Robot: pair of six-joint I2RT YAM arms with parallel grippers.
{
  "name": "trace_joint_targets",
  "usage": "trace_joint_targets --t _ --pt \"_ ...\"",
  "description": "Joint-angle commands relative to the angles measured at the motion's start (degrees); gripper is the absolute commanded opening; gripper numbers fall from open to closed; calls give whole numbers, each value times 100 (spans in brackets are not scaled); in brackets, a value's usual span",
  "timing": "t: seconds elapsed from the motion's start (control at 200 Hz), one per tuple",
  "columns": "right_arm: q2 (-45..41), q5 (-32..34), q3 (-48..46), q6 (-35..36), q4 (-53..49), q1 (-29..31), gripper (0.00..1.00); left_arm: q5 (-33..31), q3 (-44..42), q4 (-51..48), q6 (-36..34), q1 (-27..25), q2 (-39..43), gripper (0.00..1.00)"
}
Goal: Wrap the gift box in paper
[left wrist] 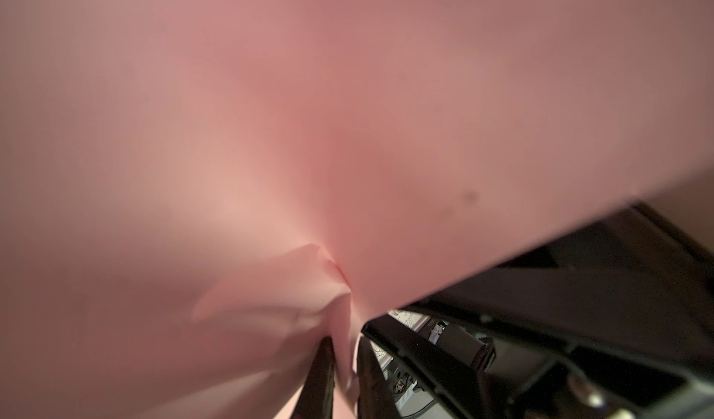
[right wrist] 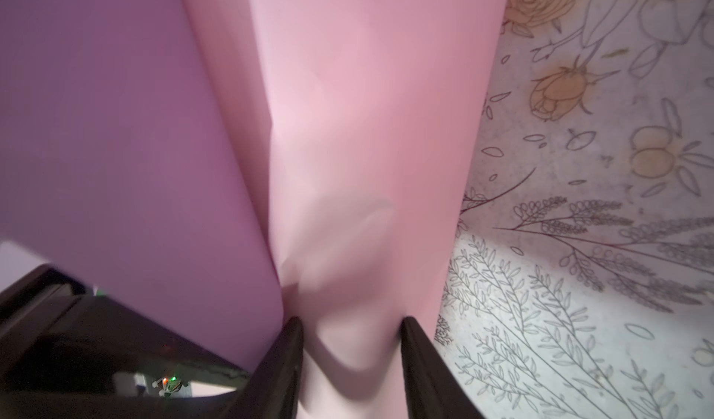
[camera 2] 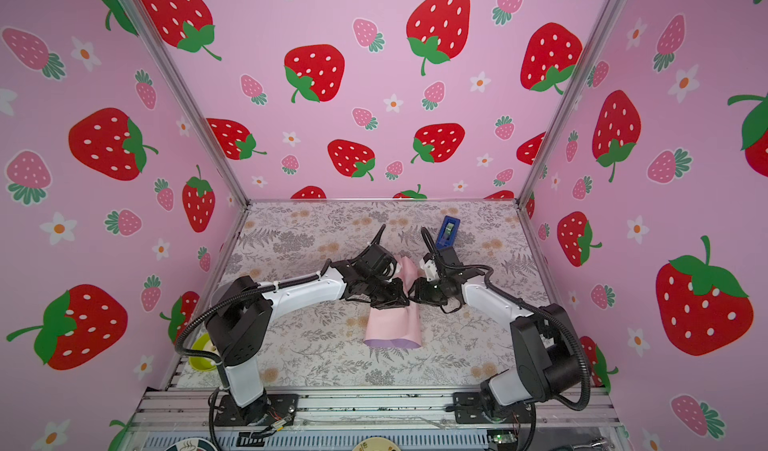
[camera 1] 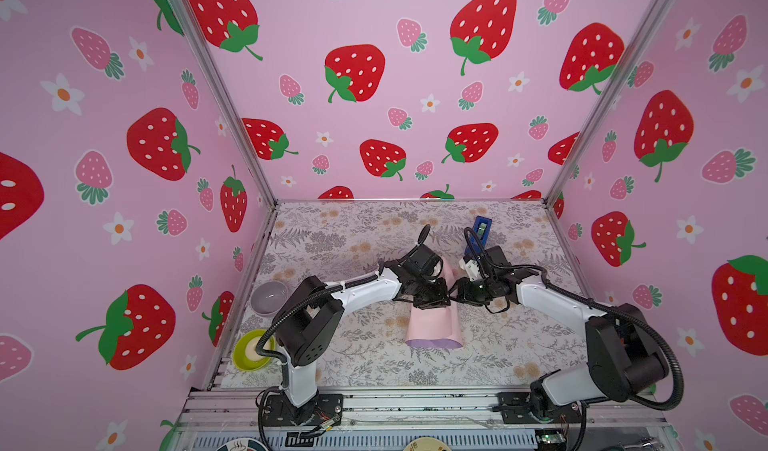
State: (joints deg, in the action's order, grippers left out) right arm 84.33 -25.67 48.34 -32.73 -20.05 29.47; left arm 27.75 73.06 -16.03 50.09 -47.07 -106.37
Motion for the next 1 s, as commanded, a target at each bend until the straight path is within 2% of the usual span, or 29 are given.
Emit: trace_joint_targets --t 0.0,0.125,0.255,0.305,0.32,0.38,0.48,0.56,0.655,0.9,0.991 --pt "-108 339 12 109 -898 14 44 187 -351 -19 115 -39 -69 18" --pt "-467 538 96 28 -1018 -242 46 183 -548 25 142 -24 -51 21" --pt "-744 455 132 -62 -934 -457 51 157 -677 22 146 -6 7 26" --pt "-778 267 109 -98 -783 -474 51 146 -719 30 142 5 26 27" --pt "-769 181 104 -107 -721 -478 55 136 -730 30 142 12 28 27" --pt "-703 -279 48 -134 -417 -478 60 139 -754 23 140 20 37 29" --pt "-456 -941 -29 -243 31 -470 64 137 -749 3 133 33 55 29" --pt "-196 -1201 -29 -231 81 -469 62 127 -752 4 142 36 56 29" --pt "87 -1178 -11 -112 81 -437 60 134 -731 3 148 34 29 28" --pt "469 -562 -75 175 -243 -443 52 118 -569 -11 186 33 189 27" --pt "487 -479 -159 197 -245 -443 44 -23 -361 -204 124 62 431 28"
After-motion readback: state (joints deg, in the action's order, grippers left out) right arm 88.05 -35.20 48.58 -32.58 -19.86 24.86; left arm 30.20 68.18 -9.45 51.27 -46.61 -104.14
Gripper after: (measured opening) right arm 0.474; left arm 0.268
